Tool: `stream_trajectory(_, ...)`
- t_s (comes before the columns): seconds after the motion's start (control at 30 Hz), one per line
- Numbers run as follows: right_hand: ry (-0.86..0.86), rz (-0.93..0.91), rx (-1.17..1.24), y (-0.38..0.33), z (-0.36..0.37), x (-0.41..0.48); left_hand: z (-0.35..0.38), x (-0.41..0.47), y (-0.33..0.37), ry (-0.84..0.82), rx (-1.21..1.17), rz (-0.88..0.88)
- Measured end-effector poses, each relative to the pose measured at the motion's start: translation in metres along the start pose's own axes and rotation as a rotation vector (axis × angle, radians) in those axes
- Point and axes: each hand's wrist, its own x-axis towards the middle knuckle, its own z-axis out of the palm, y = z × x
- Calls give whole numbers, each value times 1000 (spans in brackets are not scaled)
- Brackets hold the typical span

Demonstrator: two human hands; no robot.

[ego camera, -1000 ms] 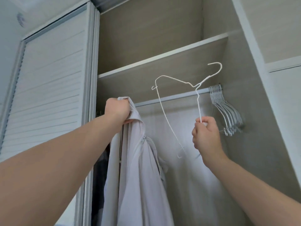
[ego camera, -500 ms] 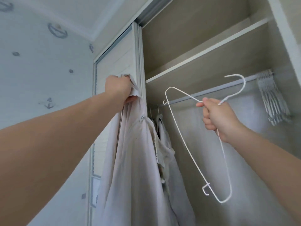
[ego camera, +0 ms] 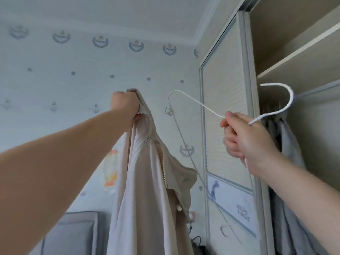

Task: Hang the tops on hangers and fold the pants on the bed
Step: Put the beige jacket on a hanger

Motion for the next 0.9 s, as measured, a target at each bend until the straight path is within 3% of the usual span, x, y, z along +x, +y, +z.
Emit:
stream_trajectory(0.1, -117, 70, 110, 17, 60, -26, -79, 3, 3, 21, 590, 55)
stream_trajectory(0.17, -187, 114, 162, 25, 101, -46, -137, -4, 3, 25, 1176, 188)
stream_trajectory(0.23, -255, 153, 204, 30, 143, -67, -195, -6, 2, -19, 1378, 197)
stream_trajectory(0.43, -446, 220, 327, 52, 263, -128, -341, -1, 4, 67, 1505, 103)
stream_trajectory(0.47, -468, 227, 349, 57, 283, -138, -364, 0, 1, 64, 1438, 80)
stream_trajectory(0.57, -522, 266, 422, 76, 341, -166, -415, 4, 0, 188, 757, -142)
stream_trajectory(0.63, -553, 313, 473, 90, 378, -187, -451, -2, -5, 221, 957, -65)
stream_trajectory(0.9, -655, 510, 530, 146, 478, -287, -587, -40, -63, 71, 1280, -110)
